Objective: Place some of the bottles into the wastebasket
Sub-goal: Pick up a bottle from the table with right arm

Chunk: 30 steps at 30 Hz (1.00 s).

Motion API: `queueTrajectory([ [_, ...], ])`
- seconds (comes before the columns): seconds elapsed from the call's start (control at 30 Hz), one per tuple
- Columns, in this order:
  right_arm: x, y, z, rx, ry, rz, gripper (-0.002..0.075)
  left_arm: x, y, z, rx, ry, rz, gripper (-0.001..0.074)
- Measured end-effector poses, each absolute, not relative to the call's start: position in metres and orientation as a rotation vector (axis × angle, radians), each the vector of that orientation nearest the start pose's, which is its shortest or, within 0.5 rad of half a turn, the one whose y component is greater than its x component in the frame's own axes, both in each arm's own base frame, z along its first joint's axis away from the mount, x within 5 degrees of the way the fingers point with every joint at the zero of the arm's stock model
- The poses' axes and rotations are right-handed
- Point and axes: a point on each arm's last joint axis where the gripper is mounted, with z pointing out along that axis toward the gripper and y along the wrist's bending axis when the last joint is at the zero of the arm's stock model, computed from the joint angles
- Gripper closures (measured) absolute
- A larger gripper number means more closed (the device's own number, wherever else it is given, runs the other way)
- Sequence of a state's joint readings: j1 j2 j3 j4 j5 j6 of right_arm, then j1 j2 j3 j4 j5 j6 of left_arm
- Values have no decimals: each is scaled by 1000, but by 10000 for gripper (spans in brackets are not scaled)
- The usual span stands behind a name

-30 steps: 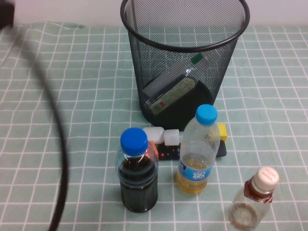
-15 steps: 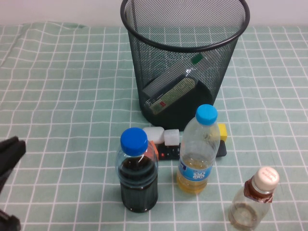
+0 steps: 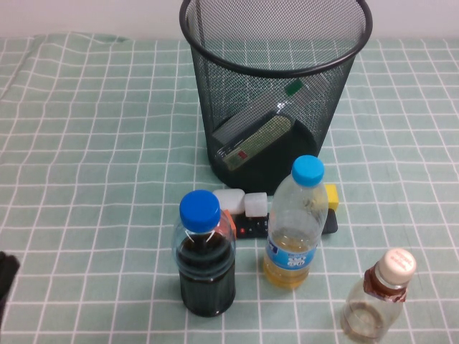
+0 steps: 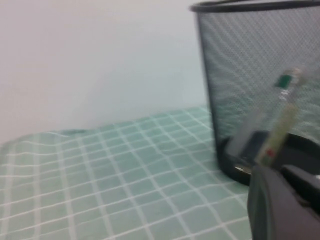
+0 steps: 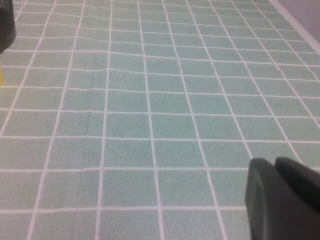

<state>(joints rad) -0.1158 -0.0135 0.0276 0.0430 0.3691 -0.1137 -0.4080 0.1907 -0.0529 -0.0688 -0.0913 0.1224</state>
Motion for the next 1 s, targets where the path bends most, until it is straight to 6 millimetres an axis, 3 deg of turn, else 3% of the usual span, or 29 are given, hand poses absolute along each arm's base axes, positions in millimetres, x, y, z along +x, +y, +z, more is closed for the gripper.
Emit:
queueTrajectory([
  [0.23, 52, -5, 171, 29, 1868, -116, 734, 59, -11, 212, 124, 1448, -175, 736],
  [0.33, 52, -5, 171, 29, 1868, -116, 734, 57, -9, 205, 75, 1507, -177, 736],
  [0.63, 52, -5, 171, 29, 1868, -116, 734, 54, -9, 177, 122, 1799, -129, 736],
  [1.0, 52, -5, 171, 29, 1868, -116, 734, 53, -8, 173, 153, 1845, -90, 736],
])
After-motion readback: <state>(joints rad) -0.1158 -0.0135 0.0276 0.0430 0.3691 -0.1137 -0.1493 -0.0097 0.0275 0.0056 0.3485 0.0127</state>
